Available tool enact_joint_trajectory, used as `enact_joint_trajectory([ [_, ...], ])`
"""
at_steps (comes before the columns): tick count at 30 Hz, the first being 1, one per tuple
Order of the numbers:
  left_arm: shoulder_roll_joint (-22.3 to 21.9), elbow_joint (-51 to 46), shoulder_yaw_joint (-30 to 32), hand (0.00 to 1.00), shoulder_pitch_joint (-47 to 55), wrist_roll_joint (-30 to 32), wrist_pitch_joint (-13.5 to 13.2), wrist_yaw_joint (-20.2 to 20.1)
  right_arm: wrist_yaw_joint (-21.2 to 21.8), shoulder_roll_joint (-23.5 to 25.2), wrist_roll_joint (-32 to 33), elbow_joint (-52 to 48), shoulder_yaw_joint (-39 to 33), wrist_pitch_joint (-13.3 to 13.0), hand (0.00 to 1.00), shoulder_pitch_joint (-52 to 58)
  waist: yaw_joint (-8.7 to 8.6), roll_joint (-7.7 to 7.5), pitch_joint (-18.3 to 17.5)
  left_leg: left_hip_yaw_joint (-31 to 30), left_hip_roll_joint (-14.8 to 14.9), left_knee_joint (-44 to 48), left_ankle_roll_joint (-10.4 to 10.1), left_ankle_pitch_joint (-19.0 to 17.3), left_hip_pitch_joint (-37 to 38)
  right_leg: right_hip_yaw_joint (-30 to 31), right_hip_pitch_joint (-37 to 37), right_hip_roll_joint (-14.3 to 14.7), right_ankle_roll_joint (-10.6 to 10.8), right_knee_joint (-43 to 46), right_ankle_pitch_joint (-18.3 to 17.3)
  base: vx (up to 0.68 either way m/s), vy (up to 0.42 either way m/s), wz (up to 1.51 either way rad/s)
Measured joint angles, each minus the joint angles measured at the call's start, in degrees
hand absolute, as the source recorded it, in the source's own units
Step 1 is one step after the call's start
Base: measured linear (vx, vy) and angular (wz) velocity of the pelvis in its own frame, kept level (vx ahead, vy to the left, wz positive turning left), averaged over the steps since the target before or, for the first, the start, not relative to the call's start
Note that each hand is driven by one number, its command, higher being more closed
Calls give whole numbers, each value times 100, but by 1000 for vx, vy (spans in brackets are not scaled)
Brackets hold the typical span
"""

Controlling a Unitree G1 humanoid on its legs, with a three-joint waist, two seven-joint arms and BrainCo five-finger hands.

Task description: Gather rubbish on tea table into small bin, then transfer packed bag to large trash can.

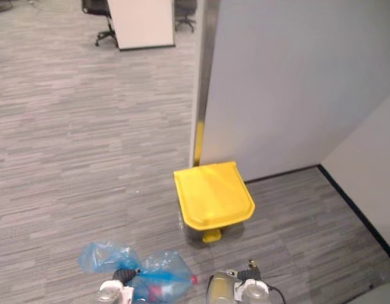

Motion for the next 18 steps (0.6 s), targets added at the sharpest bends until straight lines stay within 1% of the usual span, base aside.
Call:
enact_joint_trajectory([
  [1, -46, -5, 2, 100, -86, 0, 0, 3, -2, 5, -2, 0, -79, 3, 0, -30, -10, -16, 129, -41, 34, 184, -60, -141, 3, -97, -12, 111, 70, -1010, 365, 305, -101, 27],
  [2, -67, -6, 6, 100, -122, 0, 1, 4, -5, 3, -4, -11, -91, 3, 0, -51, -8, -28, 188, -57, 44, 282, -98, -212, 11, -94, 8, 161, 109, -1349, 472, 342, -170, 32],
  [3, -101, -17, 5, 100, -194, 6, 1, 11, -20, 13, -12, -94, -100, 68, 0, -45, 9, -110, 331, -109, 27, 599, -225, -496, 47, -52, 110, 187, 213, -1795, 406, 328, -231, 21],
  [4, -187, -5, 27, 100, -279, 12, 12, 33, -14, -27, -18, -150, -168, 127, 0, 8, 33, -99, 425, -182, 85, 894, -310, -833, 195, -116, 136, 144, 63, -1458, 444, 347, -229, 10],
  [5, -264, -8, 39, 100, -318, 12, 12, 60, -22, -122, -29, -186, -187, 149, 0, -14, 59, 86, 473, -181, 237, 993, -338, -961, 234, -176, 87, 208, 61, -1137, 302, 376, -202, 6],
  [6, -325, -62, -1, 100, -377, 14, 0, 65, -35, -177, -49, -296, -264, 136, 0, 13, 42, 288, 452, -228, 415, 1017, -371, -1087, 233, -84, -187, 287, 40, -501, 3, 385, -168, 26],
  [7, -328, -62, 0, 100, -457, 15, -24, 69, -33, -109, -66, -457, -350, 133, 0, 81, 8, 283, 457, -397, 426, 1018, -460, -1180, 260, 119, -470, 300, -24, 204, -254, 381, -184, 41],
  [8, -352, -62, 4, 100, -481, 18, -21, 84, -24, -102, -104, -494, -427, 138, 0, 111, 11, 287, 462, -464, 466, 1020, -556, -1234, 312, 180, -615, 307, -35, 618, -506, 468, -252, 44],
  [9, -350, -85, -3, 100, -556, 18, -19, 93, -13, -106, -136, -548, -502, 152, 0, 165, 10, 312, 463, -550, 583, 1023, -726, -1325, 430, 222, -783, 317, 36, 1304, -1049, 406, -228, 31],
  [10, -352, -108, -2, 100, -586, 17, -18, 96, -6, -109, -138, -626, -522, 174, 0, 246, 23, 352, 445, -787, 677, 987, -807, -1377, 519, 151, -890, 320, 37, 1763, -1487, 408, -231, 24],
  [11, -345, -117, 0, 100, -621, 19, -20, 95, -5, -133, -138, -632, -533, 182, 0, 230, 43, 391, 430, -991, 717, 942, -841, -1367, 514, 42, -951, 317, 67, 1913, -1672, 324, -202, 13],
  [12, -324, -114, 0, 100, -714, 17, -17, 99, -3, -159, -137, -622, -534, 196, 0, 163, 72, 423, 436, -1182, 786, 968, -818, -1249, 348, -127, -1048, 311, 115, 1985, -1823, 351, -274, 12],
  [13, -338, -117, 11, 100, -799, 17, -15, 100, 2, -165, -153, -610, -534, 223, 0, 95, 65, 439, 439, -1308, 836, 848, -648, -1048, 288, -271, -1030, 315, 68, 1930, -1763, 351, -364, 25],
  [14, -323, -121, 8, 100, -839, 17, -15, 97, 3, -162, -171, -592, -533, 242, 0, 91, 20, 438, 435, -1361, 861, 714, -633, -881, 286, -290, -1004, 320, 60, 1909, -1733, 224, -339, 42],
  [15, -303, -135, 6, 100, -921, 17, -17, 97, 3, -178, -180, -585, -532, 256, 0, 88, 6, 427, 428, -1417, 888, 522, -717, -682, 302, -252, -1007, 348, -2, 1895, -1705, 160, -355, 32],
  [16, -300, -165, 0, 100, -1002, 18, -31, 96, 15, -263, -231, -501, -452, 264, 0, -65, 18, 452, 441, -1405, 982, 161, -804, -494, 394, -257, -1034, 483, -89, 1774, -1662, 87, -349, 15],
  [18, -241, -153, -1, 100, -1049, 17, -30, 93, 48, -355, -230, -397, -217, 259, 0, -305, 36, 507, 392, -1417, 1152, -264, -890, -388, 400, -361, -1163, 652, -296, 1562, -1542, -2, -322, 7],
])
